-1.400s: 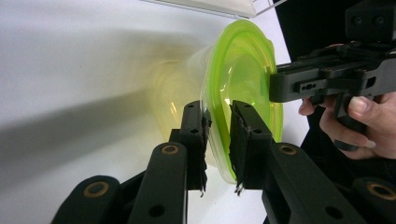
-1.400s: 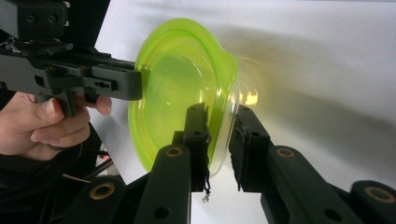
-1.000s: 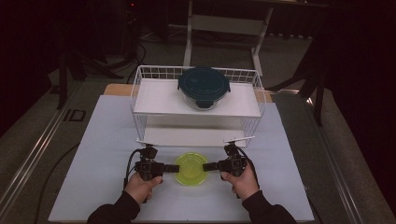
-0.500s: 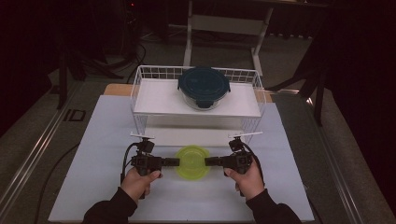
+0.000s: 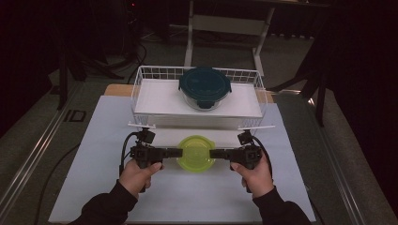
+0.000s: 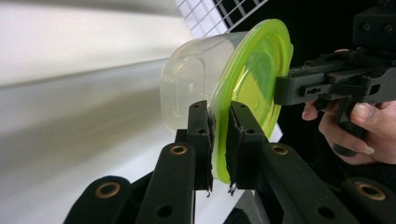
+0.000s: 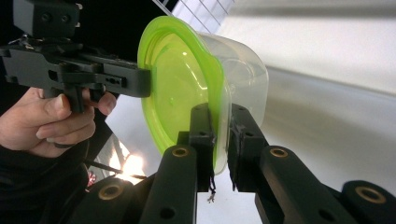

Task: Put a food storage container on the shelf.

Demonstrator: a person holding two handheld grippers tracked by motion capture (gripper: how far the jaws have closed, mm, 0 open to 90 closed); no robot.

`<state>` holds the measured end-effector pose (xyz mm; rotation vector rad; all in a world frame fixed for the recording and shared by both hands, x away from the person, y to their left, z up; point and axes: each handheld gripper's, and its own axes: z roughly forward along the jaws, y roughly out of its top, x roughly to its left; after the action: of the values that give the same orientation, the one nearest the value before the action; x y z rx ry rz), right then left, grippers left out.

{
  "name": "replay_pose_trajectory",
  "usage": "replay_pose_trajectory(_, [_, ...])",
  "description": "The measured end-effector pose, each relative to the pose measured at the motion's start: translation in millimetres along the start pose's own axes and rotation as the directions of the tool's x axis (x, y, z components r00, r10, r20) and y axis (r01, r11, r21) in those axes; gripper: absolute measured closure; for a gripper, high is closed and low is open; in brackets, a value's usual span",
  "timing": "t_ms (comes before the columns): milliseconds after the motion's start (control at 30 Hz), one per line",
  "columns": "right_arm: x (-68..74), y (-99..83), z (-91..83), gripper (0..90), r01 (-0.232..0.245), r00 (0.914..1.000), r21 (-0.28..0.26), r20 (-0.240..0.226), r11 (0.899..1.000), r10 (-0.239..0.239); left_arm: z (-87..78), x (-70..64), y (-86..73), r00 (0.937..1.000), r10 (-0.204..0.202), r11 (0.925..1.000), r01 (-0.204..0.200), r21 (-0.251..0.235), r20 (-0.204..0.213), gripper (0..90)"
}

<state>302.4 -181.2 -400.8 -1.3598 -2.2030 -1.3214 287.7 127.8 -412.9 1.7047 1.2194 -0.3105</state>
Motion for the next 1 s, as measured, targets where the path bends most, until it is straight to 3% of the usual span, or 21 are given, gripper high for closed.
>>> replay_pose_trajectory(400, [24.6,26.8,-28.2,81.3,0.05,0.9988,-0.063,0.003,0.997,-0.05,-21.0,-29.4,29.8,0.9978,0.063,0.9961,-0.062,-0.062,0.019,80.4])
replay_pose_trajectory(633, [36.0,45.0,-37.2,81.4,0.07,0.9975,-0.079,0.014,0.994,-0.069,-31.2,-37.2,45.7,0.9968,0.075,0.9929,-0.072,-0.095,0.029,80.6])
replay_pose_trajectory(1000, [53.5,85.4,-58.3,81.4,0.098,0.9947,-0.134,0.044,0.986,-0.093,-44.6,-58.0,88.8,0.9915,0.127,0.9827,-0.122,-0.14,0.029,80.8])
